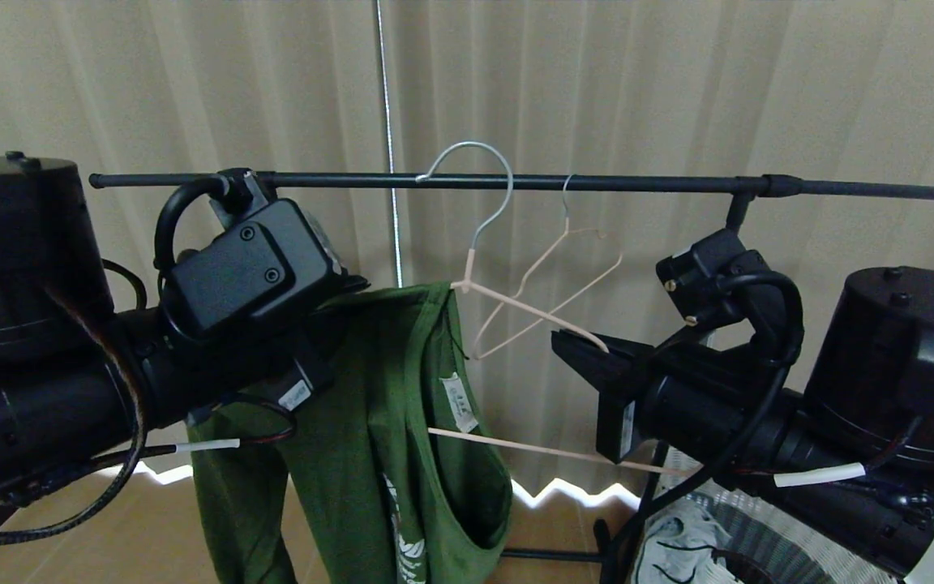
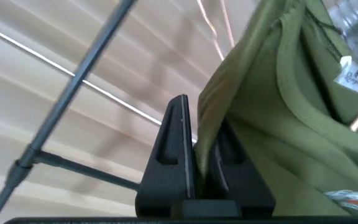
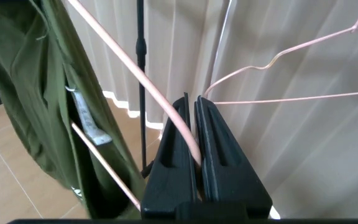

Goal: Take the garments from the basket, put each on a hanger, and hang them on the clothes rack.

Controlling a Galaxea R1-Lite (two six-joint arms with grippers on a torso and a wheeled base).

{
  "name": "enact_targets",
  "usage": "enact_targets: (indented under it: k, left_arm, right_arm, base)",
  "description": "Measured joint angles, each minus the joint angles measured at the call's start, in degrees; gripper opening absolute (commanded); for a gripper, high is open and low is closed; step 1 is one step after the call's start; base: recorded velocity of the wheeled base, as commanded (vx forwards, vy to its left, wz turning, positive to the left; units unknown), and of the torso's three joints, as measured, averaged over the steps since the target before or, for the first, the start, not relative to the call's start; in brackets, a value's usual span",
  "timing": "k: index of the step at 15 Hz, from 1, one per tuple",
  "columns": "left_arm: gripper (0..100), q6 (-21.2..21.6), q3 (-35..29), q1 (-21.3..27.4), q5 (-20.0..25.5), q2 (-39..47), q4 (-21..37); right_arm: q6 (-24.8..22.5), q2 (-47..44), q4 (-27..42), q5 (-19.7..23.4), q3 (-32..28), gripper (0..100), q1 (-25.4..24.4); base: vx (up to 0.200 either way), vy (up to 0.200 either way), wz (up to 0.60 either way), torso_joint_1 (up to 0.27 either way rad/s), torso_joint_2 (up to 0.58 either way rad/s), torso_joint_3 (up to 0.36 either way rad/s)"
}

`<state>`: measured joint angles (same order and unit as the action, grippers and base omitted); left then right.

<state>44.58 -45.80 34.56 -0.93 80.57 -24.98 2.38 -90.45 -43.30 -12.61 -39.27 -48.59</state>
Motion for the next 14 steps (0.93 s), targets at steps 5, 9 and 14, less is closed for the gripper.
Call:
enact_targets:
  k: [5, 9, 14]
  left_arm:
    - [0, -0.2, 2.5, -0.1, 0.1, -1.7, -0.3]
    - [0, -0.5, 2.9, -2.0, -0.5, -3.1, -0.1]
    - [0, -0.6, 4.3, -7.9, -8.4, -4.2, 0.0]
  right_arm:
    - [0.0, 0.1, -0.2, 0.0, 0.3, 100, 0.2]
    - [-0.1, 0.1, 0.0, -0.1, 1.2, 100, 0.7]
    - [-0.2, 2.3, 0.0, -0.1, 2.7, 100, 3.7]
  base:
    - [0.000, 0.000, 0.00, 0.000, 0.00, 0.000]
    - [0.000, 0.000, 0.00, 0.000, 0.00, 0.000]
    - [0.000, 0.000, 0.00, 0.000, 0.00, 0.000]
